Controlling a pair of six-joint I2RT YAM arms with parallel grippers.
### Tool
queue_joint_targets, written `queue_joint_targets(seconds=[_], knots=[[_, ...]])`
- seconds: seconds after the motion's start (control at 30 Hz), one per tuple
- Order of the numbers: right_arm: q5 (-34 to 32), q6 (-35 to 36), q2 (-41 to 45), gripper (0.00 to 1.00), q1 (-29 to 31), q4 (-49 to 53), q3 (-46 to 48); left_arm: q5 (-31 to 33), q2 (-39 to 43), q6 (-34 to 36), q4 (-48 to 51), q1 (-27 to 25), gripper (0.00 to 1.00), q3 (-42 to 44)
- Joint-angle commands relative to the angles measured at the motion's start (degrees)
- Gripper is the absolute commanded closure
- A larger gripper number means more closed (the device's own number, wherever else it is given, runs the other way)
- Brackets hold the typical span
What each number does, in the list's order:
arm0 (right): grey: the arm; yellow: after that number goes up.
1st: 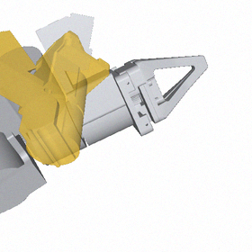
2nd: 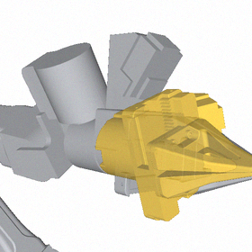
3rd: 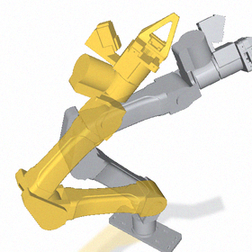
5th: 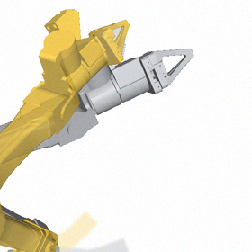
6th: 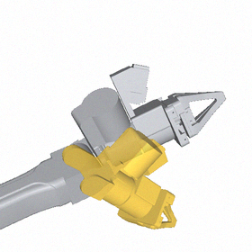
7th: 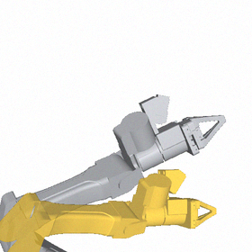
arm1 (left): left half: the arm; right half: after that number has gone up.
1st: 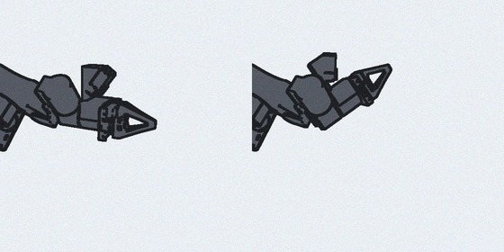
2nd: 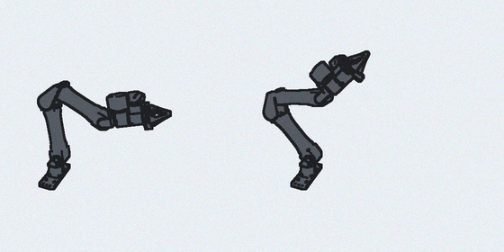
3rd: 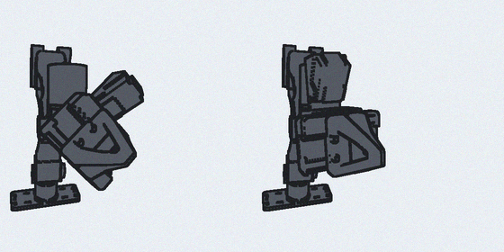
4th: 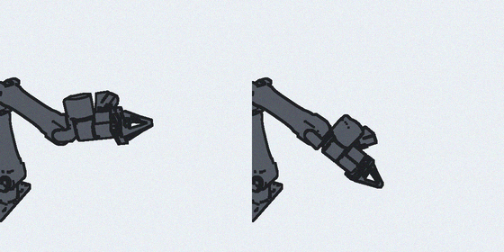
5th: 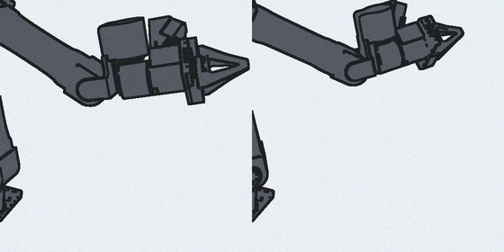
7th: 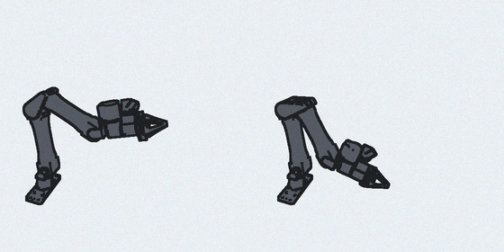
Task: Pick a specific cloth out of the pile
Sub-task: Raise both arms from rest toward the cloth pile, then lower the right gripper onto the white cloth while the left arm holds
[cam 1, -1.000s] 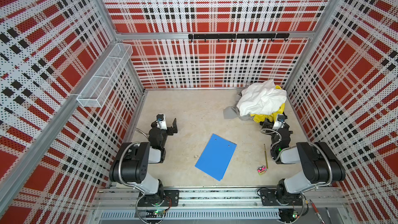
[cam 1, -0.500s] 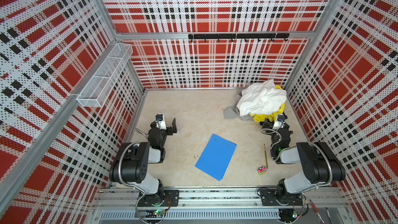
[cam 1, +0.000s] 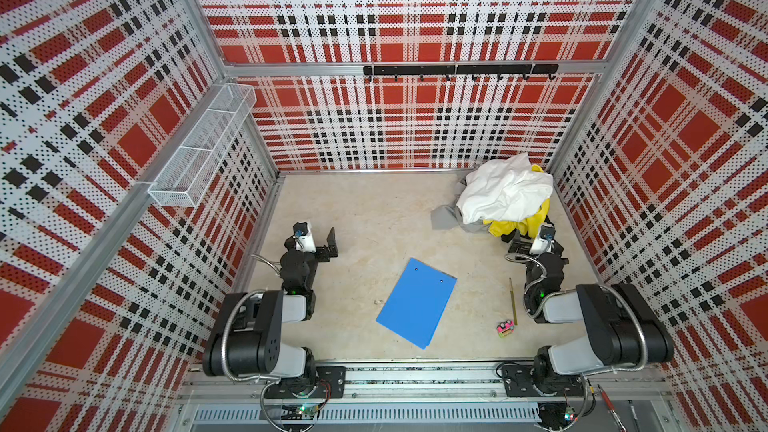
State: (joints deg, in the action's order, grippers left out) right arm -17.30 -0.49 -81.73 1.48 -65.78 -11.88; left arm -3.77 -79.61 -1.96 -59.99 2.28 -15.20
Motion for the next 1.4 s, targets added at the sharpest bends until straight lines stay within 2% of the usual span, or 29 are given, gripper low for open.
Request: queue_joint_targets(seconds=[0.0,0.13,0.2,0.3,0.43,0.53,0.6,0.73,0.83,0.97,1.07,1.23,1.37], knots=[[-2.2,-1.7,6.7,0.0,0.4,4.4,-0.3,3.0,4.5,0.0,10.9,-2.2,0.01,-3.9],[-1.6,-2.6,15.8,0.0,1.5,14.6,-1.8,4.2,11.3,-1.1,22.4,-6.2,0.01,-7.9],[-1.2,-4.2,20.9,0.0,2.4,23.1,-3.8,5.0,14.6,-3.0,26.2,-8.8,0.01,-9.6],[0.5,-8.8,26.1,0.0,3.5,34.2,-7.9,2.2,17.9,-7.3,31.4,-12.1,0.01,-12.8],[2.7,-13.3,28.1,0.0,4.8,43.7,-14.4,-0.6,19.7,-14.1,38.5,-14.9,0.01,-19.6],[3.2,-16.1,26.1,0.0,5.5,50.6,-20.9,-4.1,19.1,-16.9,44.8,-18.5,0.01,-26.7],[6.3,-16.6,24.0,0.0,5.8,53.6,-24.9,-5.1,18.2,-17.2,49.5,-20.1,0.01,-32.0],[7.3,-15.7,21.1,0.0,6.7,56.2,-30.0,-11.8,15.1,-20.9,56.7,-20.0,0.01,-41.9],[4.2,-15.2,18.5,0.0,6.7,61.1,-34.8,-19.9,11.9,-18.4,62.4,-20.5,0.01,-50.3],[-0.4,-14.6,13.0,0.0,6.6,66.4,-40.7,-27.1,8.3,-12.8,68.7,-20.7,0.01,-58.2],[1.4,-13.7,8.2,0.0,5.9,68.1,-44.0,-28.9,7.8,-10.7,69.4,-21.2,0.01,-58.6],[3.2,-14.2,0.9,0.0,4.5,72.8,-49.4,-31.4,11.4,-13.1,63.4,-19.8,0.01,-51.4],[7.7,-14.8,-3.9,0.0,4.8,75.6,-51.7,-31.4,13.1,-14.6,62.0,-19.6,0.01,-49.2]])
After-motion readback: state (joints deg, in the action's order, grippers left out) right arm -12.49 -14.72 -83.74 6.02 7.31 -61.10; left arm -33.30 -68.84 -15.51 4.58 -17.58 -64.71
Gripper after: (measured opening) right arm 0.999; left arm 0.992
